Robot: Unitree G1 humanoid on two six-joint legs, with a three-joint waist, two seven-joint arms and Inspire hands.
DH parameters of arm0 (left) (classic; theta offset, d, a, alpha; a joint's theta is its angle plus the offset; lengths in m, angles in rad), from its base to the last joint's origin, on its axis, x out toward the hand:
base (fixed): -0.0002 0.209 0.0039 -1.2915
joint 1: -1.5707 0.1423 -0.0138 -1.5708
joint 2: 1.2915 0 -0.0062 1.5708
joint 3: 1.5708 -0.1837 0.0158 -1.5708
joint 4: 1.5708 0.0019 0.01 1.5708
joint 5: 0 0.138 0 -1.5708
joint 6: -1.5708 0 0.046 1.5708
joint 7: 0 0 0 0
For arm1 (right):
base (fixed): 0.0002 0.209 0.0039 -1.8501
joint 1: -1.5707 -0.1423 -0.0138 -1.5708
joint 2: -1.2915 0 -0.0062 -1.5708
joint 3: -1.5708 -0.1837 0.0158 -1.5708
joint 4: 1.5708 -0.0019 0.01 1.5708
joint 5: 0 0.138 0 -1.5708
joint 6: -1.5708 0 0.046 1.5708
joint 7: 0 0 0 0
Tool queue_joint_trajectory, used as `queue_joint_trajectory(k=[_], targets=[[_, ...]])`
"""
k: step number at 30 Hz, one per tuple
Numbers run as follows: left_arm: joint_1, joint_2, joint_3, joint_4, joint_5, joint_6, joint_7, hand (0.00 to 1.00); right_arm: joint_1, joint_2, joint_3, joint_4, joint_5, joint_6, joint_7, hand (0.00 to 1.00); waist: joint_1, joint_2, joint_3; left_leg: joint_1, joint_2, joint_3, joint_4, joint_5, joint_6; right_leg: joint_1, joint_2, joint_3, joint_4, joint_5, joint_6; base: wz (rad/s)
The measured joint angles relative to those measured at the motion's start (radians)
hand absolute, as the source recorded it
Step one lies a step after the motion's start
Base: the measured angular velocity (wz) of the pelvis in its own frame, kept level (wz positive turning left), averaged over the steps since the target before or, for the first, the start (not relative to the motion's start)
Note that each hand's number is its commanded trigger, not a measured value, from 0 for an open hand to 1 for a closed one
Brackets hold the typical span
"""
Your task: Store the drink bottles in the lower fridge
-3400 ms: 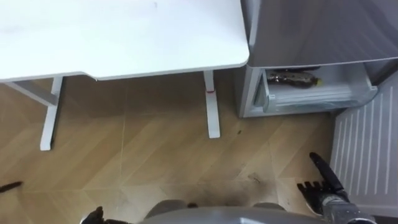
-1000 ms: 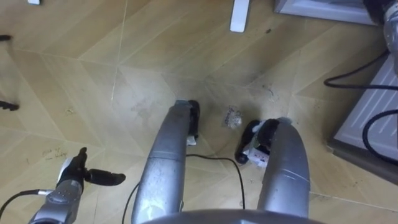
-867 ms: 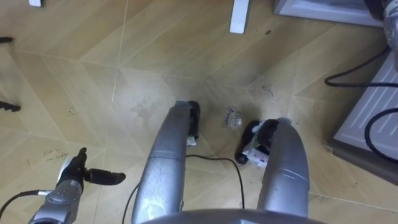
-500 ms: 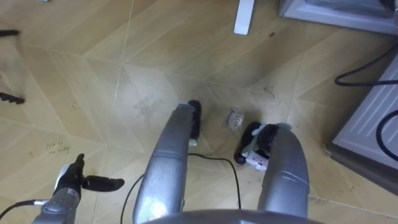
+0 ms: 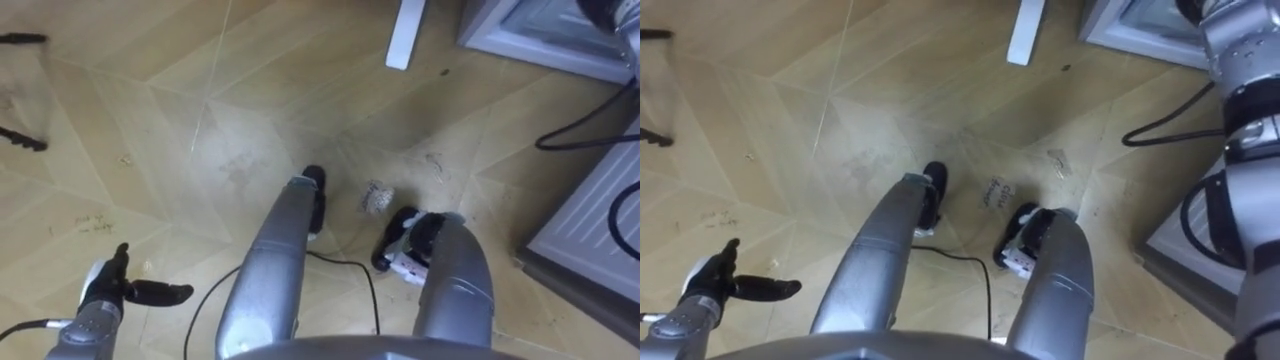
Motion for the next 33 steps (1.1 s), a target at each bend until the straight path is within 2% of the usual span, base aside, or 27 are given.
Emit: queue_joint_trajectory(k=[4,5,6,11,14,16,18,20,21,22,23,24,26,28,31,33], targets=[[-0.023,0.0,-0.004,0.037,0.003,0.0,-0.03,0.0,0.027,0.0,0.0,0.043,-0.001,0.006,0.063,0.0,0.016,-0.001,0.0029,0.035,0.011,-0.001,-0.018,-0.001,0.002,0.052,0.012,-0.02,-0.042,0.005,0.008,0.04],[-0.034,0.0,-0.004,0.055,0.001,-0.001,-0.043,0.0,0.052,0.0,0.0,0.056,-0.001,0.006,0.105,0.0,0.026,-0.003,0.0094,0.065,0.011,-0.002,-0.035,-0.002,0.004,0.084,0.016,-0.023,-0.06,0.007,0.012,0.0],[-0.04,0.0,-0.005,0.066,0.001,-0.001,-0.049,0.0,0.076,0.0,0.0,0.073,-0.003,0.006,0.15,0.0,0.031,-0.004,0.0125,0.096,0.011,-0.002,-0.048,-0.002,0.004,0.116,0.018,-0.027,-0.082,0.01,0.018,0.0],[-0.047,-0.004,-0.004,0.086,-0.002,0.004,-0.072,0.0,0.171,0.0,-0.014,0.076,-0.021,0.028,0.266,0.0,0.034,0.0,0.0149,0.197,0.013,-0.003,-0.108,-0.006,0.01,0.231,0.034,-0.042,-0.17,0.022,0.04,0.01],[-0.086,-0.023,-0.004,0.14,0.012,0.01,-0.073,0.0,0.254,0.006,-0.056,0.073,-0.029,0.028,0.322,0.0,0.037,0.003,0.0145,0.261,0.021,0.0,-0.151,-0.009,0.015,0.307,0.059,-0.044,-0.244,0.039,0.058,-0.03],[-0.086,-0.026,-0.003,0.145,0.022,0.01,-0.079,0.0,0.307,0.01,-0.089,0.071,-0.039,0.027,0.347,0.0,0.027,0.003,0.014,0.304,0.022,0.004,-0.18,-0.009,0.015,0.354,0.07,-0.048,-0.289,0.049,0.068,-0.02],[-0.086,-0.028,-0.001,0.145,0.022,0.01,-0.082,0.0,0.386,0.023,-0.137,0.069,-0.038,0.02,0.373,0.0,0.01,0.008,0.009,0.359,0.024,0.006,-0.214,-0.009,0.017,0.422,0.087,-0.051,-0.355,0.066,0.08,0.0],[-0.086,-0.042,0.008,0.156,0.023,0.013,-0.081,0.0,0.46,0.054,-0.178,0.061,-0.043,0.018,0.389,0.0,-0.016,0.014,-0.008,0.402,0.025,0.009,-0.233,-0.009,0.017,0.48,0.096,-0.059,-0.409,0.079,0.09,-0.02],[-0.086,-0.061,0.029,0.177,0.014,0.01,-0.082,0.0,0.521,0.075,-0.198,0.052,-0.056,0.016,0.403,0.0,-0.028,0.014,-0.0171,0.443,0.025,0.021,-0.255,-0.009,0.017,0.521,0.102,-0.055,-0.446,0.089,0.099,-0.14],[-0.084,-0.067,0.036,0.185,0.01,0.008,-0.083,0.0,0.556,0.088,-0.201,0.045,-0.071,0.013,0.409,0.0,-0.033,0.012,-0.0236,0.469,0.026,0.032,-0.274,-0.009,0.017,0.544,0.104,-0.049,-0.465,0.094,0.103,-0.29],[-0.075,-0.074,0.037,0.197,0.011,0.006,-0.082,0.0,0.62,0.109,-0.199,0.031,-0.098,0.012,0.418,0.0,-0.039,0.007,-0.0374,0.526,0.026,0.05,-0.314,-0.009,0.017,0.588,0.109,-0.036,-0.501,0.107,0.11,-0.39],[-0.063,-0.082,0.041,0.2,0.014,0.002,-0.081,0.0,0.68,0.126,-0.199,0.029,-0.129,0.013,0.425,0.0,-0.048,0.008,-0.0427,0.581,0.025,0.065,-0.345,-0.009,0.018,0.631,0.112,-0.022,-0.532,0.116,0.117,-0.37],[-0.05,-0.1,0.056,0.21,0.022,-0.003,-0.082,0.0,0.75,0.149,-0.2,0.028,-0.196,0.012,0.427,0.0,-0.075,0.012,-0.0503,0.644,0.022,0.081,-0.385,-0.009,0.018,0.682,0.112,-0.013,-0.565,0.124,0.124,-0.29],[-0.039,-0.124,0.082,0.215,0.022,-0.013,-0.079,0.0,0.828,0.179,-0.2,0.029,-0.257,0.014,0.427,0.0,-0.097,0.013,-0.051,0.714,0.026,0.099,-0.432,-0.008,0.02,0.739,0.123,0.008,-0.608,0.139,0.125,-0.39],[-0.027,-0.141,0.084,0.215,0.022,-0.017,-0.073,0.0,0.89,0.21,-0.203,0.027,-0.268,0.011,0.427,0.0,-0.125,0.014,-0.0517,0.769,0.036,0.121,-0.466,-0.007,0.021,0.788,0.137,0.015,-0.65,0.152,0.123,-0.21],[-0.014,-0.156,0.106,0.222,0.023,-0.027,-0.065,0.0,0.94,0.252,-0.224,0.045,-0.29,0.003,0.426,0.0,-0.141,0.011,-0.0515,0.82,0.045,0.134,-0.49,-0.007,0.02,0.832,0.15,0.021,-0.684,0.16,0.12,-0.14]])
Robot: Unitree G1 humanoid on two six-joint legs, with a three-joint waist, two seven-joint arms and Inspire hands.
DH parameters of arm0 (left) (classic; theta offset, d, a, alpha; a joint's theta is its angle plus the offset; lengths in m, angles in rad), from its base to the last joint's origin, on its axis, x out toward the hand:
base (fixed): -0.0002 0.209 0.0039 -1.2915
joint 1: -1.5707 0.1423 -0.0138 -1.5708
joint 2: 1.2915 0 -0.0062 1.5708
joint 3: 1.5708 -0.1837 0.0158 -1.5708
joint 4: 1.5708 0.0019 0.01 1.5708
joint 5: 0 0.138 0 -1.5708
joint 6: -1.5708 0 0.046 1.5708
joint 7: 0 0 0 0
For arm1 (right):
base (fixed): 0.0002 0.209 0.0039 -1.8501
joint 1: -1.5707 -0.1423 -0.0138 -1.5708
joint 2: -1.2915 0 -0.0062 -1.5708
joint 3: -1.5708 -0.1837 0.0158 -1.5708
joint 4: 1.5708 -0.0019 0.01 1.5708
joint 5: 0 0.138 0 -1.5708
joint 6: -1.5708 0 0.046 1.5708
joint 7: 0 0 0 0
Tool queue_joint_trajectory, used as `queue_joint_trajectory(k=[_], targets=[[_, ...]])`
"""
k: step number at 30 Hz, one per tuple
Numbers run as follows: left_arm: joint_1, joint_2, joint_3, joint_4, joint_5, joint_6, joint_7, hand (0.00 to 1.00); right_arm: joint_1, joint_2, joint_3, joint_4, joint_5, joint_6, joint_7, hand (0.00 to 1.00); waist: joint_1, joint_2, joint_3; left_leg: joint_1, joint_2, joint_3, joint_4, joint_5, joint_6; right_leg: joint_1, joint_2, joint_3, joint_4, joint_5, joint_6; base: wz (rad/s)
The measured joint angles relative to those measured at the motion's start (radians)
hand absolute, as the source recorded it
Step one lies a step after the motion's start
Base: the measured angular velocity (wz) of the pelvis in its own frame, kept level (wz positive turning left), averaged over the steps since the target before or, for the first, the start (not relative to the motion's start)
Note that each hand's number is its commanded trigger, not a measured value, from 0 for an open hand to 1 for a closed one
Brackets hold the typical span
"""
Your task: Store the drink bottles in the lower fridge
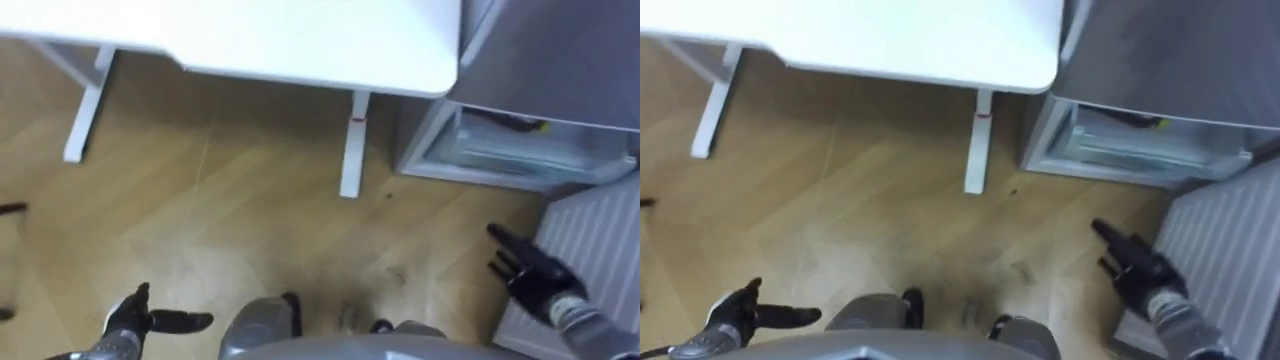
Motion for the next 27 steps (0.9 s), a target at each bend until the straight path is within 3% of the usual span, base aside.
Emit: queue_joint_trajectory(k=[5,10,17,21,22,25,27], targets=[[0.026,-0.038,0.045,0.022,0.001,-0.015,0.007,0.0,0.055,0.033,-0.007,0.0,-0.105,0.0,-0.011,0.0,-0.009,0.0,0.0012,0.066,0.005,0.021,-0.034,0.0,0.0,0.042,0.007,0.024,-0.018,0.002,-0.001,-0.15],[0.068,-0.04,0.052,0.035,0.001,-0.015,0.008,0.0,0.062,0.043,-0.017,-0.012,-0.158,-0.002,-0.027,0.0,-0.031,-0.006,-0.0069,0.116,0.005,0.033,-0.058,0.0,0.0,0.091,0.014,0.041,-0.054,0.011,0.004,-0.08],[0.07,-0.054,0.165,0.034,0.013,-0.014,0.037,0.0,0.011,0.047,-0.102,-0.027,-0.32,-0.027,-0.078,0.0,-0.036,-0.026,-0.0033,0.171,0.003,0.071,-0.077,0.0,0.0,0.123,0.013,0.081,-0.072,0.017,0.01,-0.16],[0.066,-0.063,0.215,0.039,0.041,-0.015,0.045,0.0,0.01,0.047,-0.181,-0.135,-0.499,-0.03,-0.128,0.0,-0.046,-0.023,-0.0021,0.192,0.003,0.095,-0.088,0.0,0.0,0.127,0.014,0.108,-0.075,0.02,0.013,-0.19],[0.066,-0.063,0.214,0.046,0.041,-0.015,0.045,0.0,0.008,0.047,-0.191,-0.168,-0.535,-0.031,-0.146,0.0,-0.053,-0.025,0.0018,0.202,0.002,0.101,-0.094,0.0,0.0,0.132,0.014,0.113,-0.076,0.02,0.013,-0.16],[0.062,-0.064,0.213,0.073,0.043,-0.014,0.046,0.0,0.011,0.047,-0.211,-0.237,-0.604,-0.035,-0.184,0.0,-0.065,-0.024,0.0014,0.213,0.002,0.109,-0.109,0.0,0.0,0.134,0.018,0.126,-0.084,0.023,0.015,-0.14],[0.072,-0.066,0.215,0.07,0.069,-0.006,0.046,0.0,0.028,0.047,-0.24,-0.376,-0.654,-0.033,-0.233,0.0,-0.075,-0.022,-0.0002,0.215,0.002,0.122,-0.118,0.0,0.001,0.125,0.019,0.142,-0.085,0.025,0.017,-0.17]])
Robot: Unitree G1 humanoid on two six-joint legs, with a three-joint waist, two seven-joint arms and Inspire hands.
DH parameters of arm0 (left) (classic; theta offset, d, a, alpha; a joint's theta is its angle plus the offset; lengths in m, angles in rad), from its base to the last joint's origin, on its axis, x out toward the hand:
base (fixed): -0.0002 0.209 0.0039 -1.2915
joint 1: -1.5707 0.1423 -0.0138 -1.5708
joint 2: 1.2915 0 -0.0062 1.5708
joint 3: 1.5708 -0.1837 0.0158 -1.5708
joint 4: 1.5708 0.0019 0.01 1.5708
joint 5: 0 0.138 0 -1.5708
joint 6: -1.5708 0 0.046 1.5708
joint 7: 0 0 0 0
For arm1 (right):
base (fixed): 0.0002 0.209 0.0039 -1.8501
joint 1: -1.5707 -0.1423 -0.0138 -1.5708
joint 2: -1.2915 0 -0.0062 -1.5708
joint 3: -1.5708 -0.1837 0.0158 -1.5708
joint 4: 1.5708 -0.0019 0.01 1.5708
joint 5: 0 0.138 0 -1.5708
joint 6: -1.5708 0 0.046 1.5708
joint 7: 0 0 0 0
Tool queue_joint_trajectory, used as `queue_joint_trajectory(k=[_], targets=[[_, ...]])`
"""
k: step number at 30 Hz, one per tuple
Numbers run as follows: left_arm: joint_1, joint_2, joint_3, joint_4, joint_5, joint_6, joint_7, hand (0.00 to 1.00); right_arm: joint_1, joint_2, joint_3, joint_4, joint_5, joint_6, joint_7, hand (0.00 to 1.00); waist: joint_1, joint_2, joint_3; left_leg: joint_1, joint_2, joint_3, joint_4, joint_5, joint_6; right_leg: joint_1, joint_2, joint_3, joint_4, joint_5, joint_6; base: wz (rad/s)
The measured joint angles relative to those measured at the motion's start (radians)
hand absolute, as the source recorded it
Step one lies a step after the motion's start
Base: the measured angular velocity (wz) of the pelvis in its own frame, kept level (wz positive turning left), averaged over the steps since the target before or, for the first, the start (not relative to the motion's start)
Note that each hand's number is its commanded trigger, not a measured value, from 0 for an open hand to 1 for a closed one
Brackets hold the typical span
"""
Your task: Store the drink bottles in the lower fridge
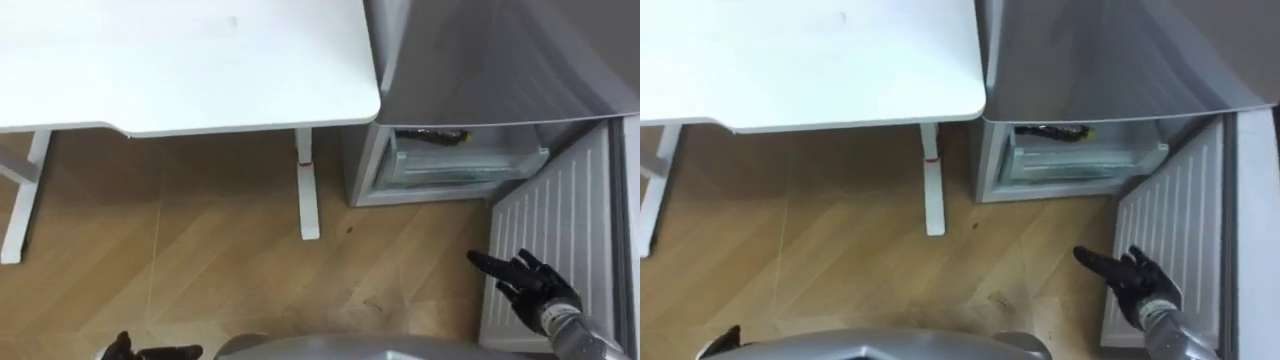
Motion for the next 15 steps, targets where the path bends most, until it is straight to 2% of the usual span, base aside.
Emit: queue_joint_trajectory(k=[3,10,12,15], targets=[[-0.001,0.0,0.033,-0.005,0.013,0.014,0.0,0.0,0.0,-0.005,-0.019,-0.129,-0.072,-0.022,-0.054,0.0,-0.017,0.001,-0.0027,0.0,0.001,0.006,-0.003,0.0,0.0,-0.004,0.003,0.008,0.0,0.005,-0.001,-0.13],[0.0,-0.009,0.038,-0.016,0.106,0.033,0.012,0.0,0.003,-0.006,-0.049,-0.351,-0.318,-0.02,-0.174,0.0,-0.037,0.002,-0.007,0.003,0.001,0.014,-0.005,0.0,0.0,-0.007,0.003,0.023,0.0,0.007,-0.001,-0.06],[0.001,-0.027,0.084,-0.017,0.127,0.037,0.018,0.0,0.013,-0.006,-0.088,-0.421,-0.377,-0.018,-0.212,0.0,-0.037,0.0,-0.007,0.019,0.001,0.014,-0.017,0.0,0.0,-0.002,0.004,0.032,0.0,0.007,-0.001,-0.1],[0.005,-0.033,0.128,-0.016,0.128,0.044,0.018,0.0,0.022,-0.006,-0.163,-0.515,-0.409,-0.021,-0.282,0.0,-0.039,-0.008,-0.0044,0.036,0.001,0.019,-0.022,0.0,0.0,0.009,0.005,0.038,-0.001,0.007,-0.001,-0.09]])
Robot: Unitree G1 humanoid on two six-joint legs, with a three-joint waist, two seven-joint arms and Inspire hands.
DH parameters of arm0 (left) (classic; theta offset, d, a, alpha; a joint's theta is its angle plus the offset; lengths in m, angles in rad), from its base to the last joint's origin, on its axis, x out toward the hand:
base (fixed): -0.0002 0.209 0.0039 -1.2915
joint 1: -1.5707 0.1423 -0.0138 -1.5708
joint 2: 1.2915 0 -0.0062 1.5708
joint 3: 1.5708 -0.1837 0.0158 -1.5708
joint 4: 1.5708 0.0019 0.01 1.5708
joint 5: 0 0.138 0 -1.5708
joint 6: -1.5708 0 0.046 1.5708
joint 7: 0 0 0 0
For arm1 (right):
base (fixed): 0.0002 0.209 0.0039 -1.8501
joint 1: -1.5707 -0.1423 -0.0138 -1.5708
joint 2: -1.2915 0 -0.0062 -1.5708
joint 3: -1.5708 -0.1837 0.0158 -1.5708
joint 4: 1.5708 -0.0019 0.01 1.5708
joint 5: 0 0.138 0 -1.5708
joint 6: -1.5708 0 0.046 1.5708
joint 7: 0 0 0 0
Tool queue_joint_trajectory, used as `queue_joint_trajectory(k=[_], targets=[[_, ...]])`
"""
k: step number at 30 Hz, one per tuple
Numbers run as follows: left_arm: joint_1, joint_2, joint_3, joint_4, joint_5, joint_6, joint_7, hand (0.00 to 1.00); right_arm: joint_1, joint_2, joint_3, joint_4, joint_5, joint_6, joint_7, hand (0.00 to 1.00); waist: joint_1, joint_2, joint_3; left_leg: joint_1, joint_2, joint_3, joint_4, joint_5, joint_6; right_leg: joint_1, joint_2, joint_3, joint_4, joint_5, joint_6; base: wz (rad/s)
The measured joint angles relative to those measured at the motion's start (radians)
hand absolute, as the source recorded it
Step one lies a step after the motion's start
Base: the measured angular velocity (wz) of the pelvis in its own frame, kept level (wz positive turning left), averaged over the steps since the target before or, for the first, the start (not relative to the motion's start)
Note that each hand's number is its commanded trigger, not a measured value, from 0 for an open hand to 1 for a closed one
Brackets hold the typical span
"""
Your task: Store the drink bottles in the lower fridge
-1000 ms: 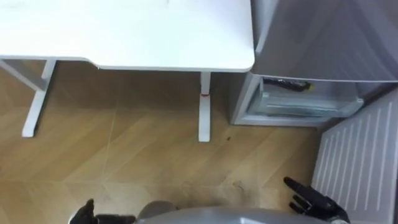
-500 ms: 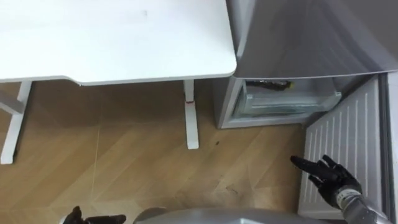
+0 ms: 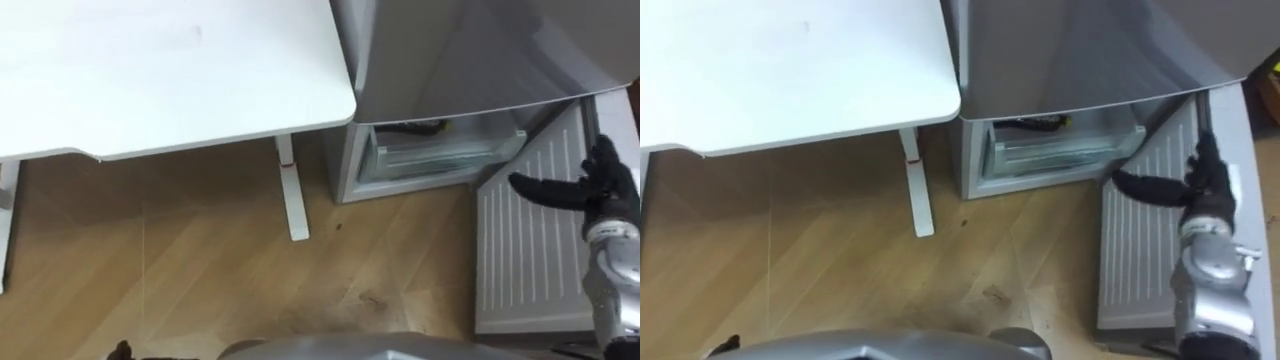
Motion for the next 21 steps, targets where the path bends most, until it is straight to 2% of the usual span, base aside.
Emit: queue_joint_trajectory(k=[1,4,7,18,21], targets=[[0.004,0.0,0.009,0.001,0.0,0.001,0.0,0.0,0.001,0.0,-0.026,-0.03,-0.04,0.0,-0.031,0.0,-0.001,-0.005,-0.0026,0.002,0.0,0.003,0.0,0.0,0.0,0.001,0.0,0.002,0.0,0.0,0.0,-0.07],[0.013,-0.003,0.021,-0.002,0.001,0.001,0.0,0.0,0.014,0.001,-0.072,-0.102,-0.092,-0.01,-0.091,0.0,-0.008,-0.011,-0.0021,0.002,0.001,0.005,0.0,0.0,0.0,0.0,0.001,0.003,0.0,0.001,0.001,-0.01],[0.029,-0.003,0.022,-0.001,0.021,0.001,0.002,0.0,0.038,0.0,-0.122,-0.162,-0.121,-0.045,-0.17,0.0,-0.022,-0.01,-0.003,0.001,0.005,0.005,-0.001,-0.007,0.002,-0.001,0.005,0.002,0.0,0.003,0.001,0.0],[0.039,-0.003,0.023,-0.025,0.022,0.01,0.003,0.0,0.039,-0.002,-0.192,-0.117,-0.122,-0.034,-0.261,0.0,-0.051,0.004,-0.0026,0.0,0.01,0.003,-0.001,-0.009,0.003,-0.008,0.014,0.024,-0.002,0.006,-0.001,-0.03],[0.039,-0.002,0.024,-0.047,0.02,0.01,0.001,0.0,0.038,-0.036,-0.194,-0.005,-0.044,-0.031,-0.26,0.0,-0.051,-0.006,-0.0039,0.0,0.01,0.003,-0.001,-0.009,0.003,-0.012,0.014,0.026,0.0,0.006,-0.002,-0.05]])
